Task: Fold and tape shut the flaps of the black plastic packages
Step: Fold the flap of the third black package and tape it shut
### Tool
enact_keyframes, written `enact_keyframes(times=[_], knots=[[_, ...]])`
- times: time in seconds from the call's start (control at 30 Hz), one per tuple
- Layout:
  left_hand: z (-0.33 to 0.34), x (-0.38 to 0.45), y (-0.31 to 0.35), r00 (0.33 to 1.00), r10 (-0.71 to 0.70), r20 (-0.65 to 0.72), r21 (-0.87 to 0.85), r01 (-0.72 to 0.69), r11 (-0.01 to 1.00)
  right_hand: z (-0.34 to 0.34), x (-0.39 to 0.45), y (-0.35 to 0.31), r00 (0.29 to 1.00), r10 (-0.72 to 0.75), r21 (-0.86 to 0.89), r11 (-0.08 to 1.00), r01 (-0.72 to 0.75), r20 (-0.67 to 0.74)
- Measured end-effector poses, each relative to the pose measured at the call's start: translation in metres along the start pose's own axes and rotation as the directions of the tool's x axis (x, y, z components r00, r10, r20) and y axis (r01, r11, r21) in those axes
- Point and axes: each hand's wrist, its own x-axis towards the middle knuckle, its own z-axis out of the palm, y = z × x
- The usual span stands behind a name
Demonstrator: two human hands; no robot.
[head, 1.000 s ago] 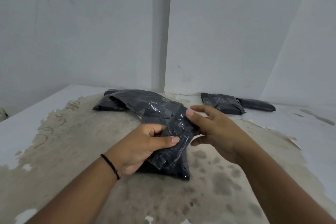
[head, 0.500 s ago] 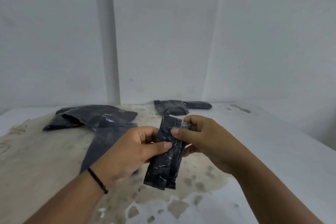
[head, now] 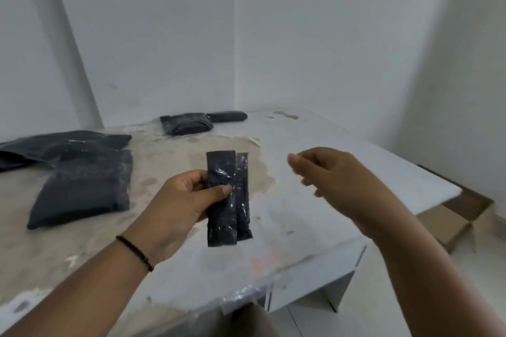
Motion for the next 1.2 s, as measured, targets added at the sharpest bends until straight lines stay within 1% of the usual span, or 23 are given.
enact_keyframes(times=[0.07,0.13,0.23,0.3,0.4,0.53,0.63,0.7,0.87,1.0,1.1,1.2], knots=[[0.004,0.002,-0.008,0.999,-0.043,-0.027,-0.016,0.042,0.999,-0.015,-0.018,0.019,0.986,0.029,-0.014,0.999,-0.032,-0.164],[0.008,0.003,-0.013,0.996,-0.078,-0.041,-0.019,0.077,0.997,-0.028,-0.036,0.037,0.955,0.066,0.013,0.998,-0.065,-0.289],[0.014,0.003,-0.018,0.992,-0.117,-0.051,-0.025,0.116,0.993,-0.040,-0.058,0.067,0.882,0.152,0.090,0.988,-0.125,-0.447],[0.018,0.004,-0.020,0.990,-0.130,-0.055,-0.026,0.129,0.991,-0.044,-0.070,0.088,0.828,0.221,0.143,0.975,-0.172,-0.515],[0.024,0.006,-0.023,0.990,-0.139,-0.010,-0.039,0.139,0.990,-0.041,-0.082,0.113,0.782,0.316,0.202,0.948,-0.245,-0.537],[0.038,0.015,-0.025,0.987,-0.139,0.075,-0.064,0.144,0.987,-0.030,-0.085,0.128,0.769,0.403,0.244,0.915,-0.322,-0.497],[0.049,0.029,-0.028,0.984,-0.139,0.113,-0.086,0.149,0.985,-0.017,-0.079,0.136,0.768,0.453,0.270,0.891,-0.365,-0.453],[0.054,0.040,-0.031,0.983,-0.141,0.117,-0.097,0.153,0.984,-0.007,-0.074,0.141,0.772,0.494,0.297,0.867,-0.400,-0.401],[0.056,0.060,-0.042,0.983,-0.148,0.111,-0.112,0.161,0.981,0.008,-0.058,0.139,0.757,0.608,0.439,0.763,-0.474,-0.239],[0.047,0.067,-0.050,0.980,-0.160,0.118,-0.134,0.175,0.975,0.020,-0.057,0.125,0.771,0.623,0.411,0.743,-0.528,-0.135],[0.043,0.067,-0.054,0.979,-0.145,0.142,-0.145,0.166,0.975,0.035,-0.065,0.116,0.786,0.615,0.385,0.741,-0.551,-0.059],[0.041,0.064,-0.057,0.979,-0.123,0.160,-0.164,0.150,0.975,0.046,-0.070,0.108,0.790,0.613,0.394,0.724,-0.567,0.011]])
